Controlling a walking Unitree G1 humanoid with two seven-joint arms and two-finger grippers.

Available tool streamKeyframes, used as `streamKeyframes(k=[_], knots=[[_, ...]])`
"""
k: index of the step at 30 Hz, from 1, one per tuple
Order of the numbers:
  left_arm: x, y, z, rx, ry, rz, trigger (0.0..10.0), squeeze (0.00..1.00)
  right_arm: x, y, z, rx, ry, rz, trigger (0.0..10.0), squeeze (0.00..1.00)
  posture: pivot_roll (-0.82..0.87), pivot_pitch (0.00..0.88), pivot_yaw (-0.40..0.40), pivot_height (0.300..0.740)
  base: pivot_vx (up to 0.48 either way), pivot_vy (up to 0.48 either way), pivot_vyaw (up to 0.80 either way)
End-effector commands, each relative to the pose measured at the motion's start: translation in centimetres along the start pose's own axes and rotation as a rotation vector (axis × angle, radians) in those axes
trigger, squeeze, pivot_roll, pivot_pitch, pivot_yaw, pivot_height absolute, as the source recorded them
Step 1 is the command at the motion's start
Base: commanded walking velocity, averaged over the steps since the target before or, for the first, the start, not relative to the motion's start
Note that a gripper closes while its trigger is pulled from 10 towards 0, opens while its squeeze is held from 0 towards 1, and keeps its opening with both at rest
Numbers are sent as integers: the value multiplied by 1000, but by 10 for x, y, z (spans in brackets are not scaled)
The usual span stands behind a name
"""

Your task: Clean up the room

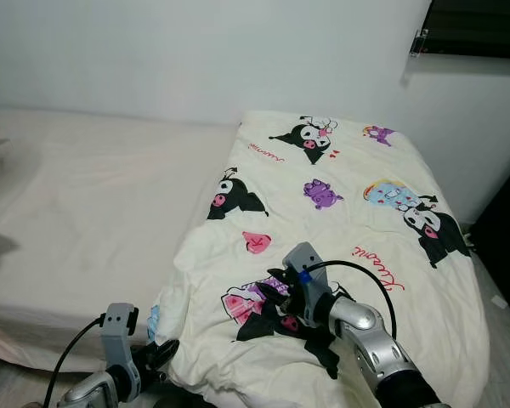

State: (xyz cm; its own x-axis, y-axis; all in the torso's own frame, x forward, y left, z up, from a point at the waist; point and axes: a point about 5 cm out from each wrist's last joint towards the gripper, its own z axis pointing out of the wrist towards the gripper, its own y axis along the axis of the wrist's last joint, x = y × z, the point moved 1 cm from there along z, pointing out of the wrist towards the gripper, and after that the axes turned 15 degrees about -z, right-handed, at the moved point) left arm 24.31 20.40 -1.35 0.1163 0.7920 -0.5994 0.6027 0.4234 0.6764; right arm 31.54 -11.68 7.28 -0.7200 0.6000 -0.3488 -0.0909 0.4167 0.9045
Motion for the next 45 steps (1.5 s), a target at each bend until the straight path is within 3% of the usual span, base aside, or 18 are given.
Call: streamKeyframes(k=[1,9,11,13,17,19,20,23,24,25,27,28,29,30,34,35,37,45], knots=[[6,-3,-7,42,9,32,0,0,-1,1,-1,-15,4,3,10000,0,16,41,-51,615,0,0,0],[14,-3,-18,106,13,108,0,0,2,5,-1,-44,40,12,10000,0,19,34,-45,615,0,0,0],[17,-7,-24,176,-4,130,0,0,5,6,-1,-50,57,14,10000,0,16,24,-37,615,0,0,0],[21,-21,-39,355,-45,170,0,0,7,6,-2,-56,79,13,10000,0,16,21,-37,615,0,0,0],[21,-21,-39,355,-45,170,0,0,7,6,-2,-56,79,13,10000,0,16,21,-37,615,0,0,0],[21,-24,-42,398,-54,177,0,0,8,6,-2,-57,83,13,10000,0,16,21,-37,615,0,0,0],[24,-37,-52,526,-68,169,0,0,8,6,-3,-55,86,6,10000,0,19,18,-37,615,0,0,0],[24,-37,-52,526,-68,169,0,0,8,6,-3,-55,86,6,10000,0,19,18,-37,615,0,0,0],[26,-46,-59,613,-73,161,0,0,7,6,-3,-54,87,1,10000,0,20,14,-32,615,0,0,0],[32,-46,-60,607,-19,219,353,0,6,6,-3,-54,86,-2,10000,0,23,13,-33,615,0,0,0],[32,-46,-60,607,-19,219,353,0,6,6,-3,-54,86,-2,10000,0,23,13,-33,615,0,0,0],[35,-43,-55,550,18,244,10000,412,5,6,-3,-54,85,-3,10000,0,24,11,-36,615,0,0,0],[35,-43,-55,550,18,244,10000,412,5,6,-3,-54,85,-3,10000,0,24,11,-36,615,0,0,0],[35,-37,-49,472,40,254,10000,1000,5,6,-2,-52,84,-5,10000,0,24,11,-38,615,0,0,0],[37,-30,-44,412,87,273,10000,1000,5,6,-2,-50,87,-6,10000,0,20,10,-36,615,0,0,0],[41,-26,-47,427,127,327,10000,0,5,7,-2,-53,88,-6,10000,0,20,10,-36,615,0,0,0],[43,-24,-49,435,139,354,10000,0,5,7,-3,-54,89,-6,10000,0,20,10,-36,615,0,0,0],[45,29,-62,151,193,379,10000,0,0,17,-5,-128,36,54,10000,0,11,0,-34,615,0,0,0]])
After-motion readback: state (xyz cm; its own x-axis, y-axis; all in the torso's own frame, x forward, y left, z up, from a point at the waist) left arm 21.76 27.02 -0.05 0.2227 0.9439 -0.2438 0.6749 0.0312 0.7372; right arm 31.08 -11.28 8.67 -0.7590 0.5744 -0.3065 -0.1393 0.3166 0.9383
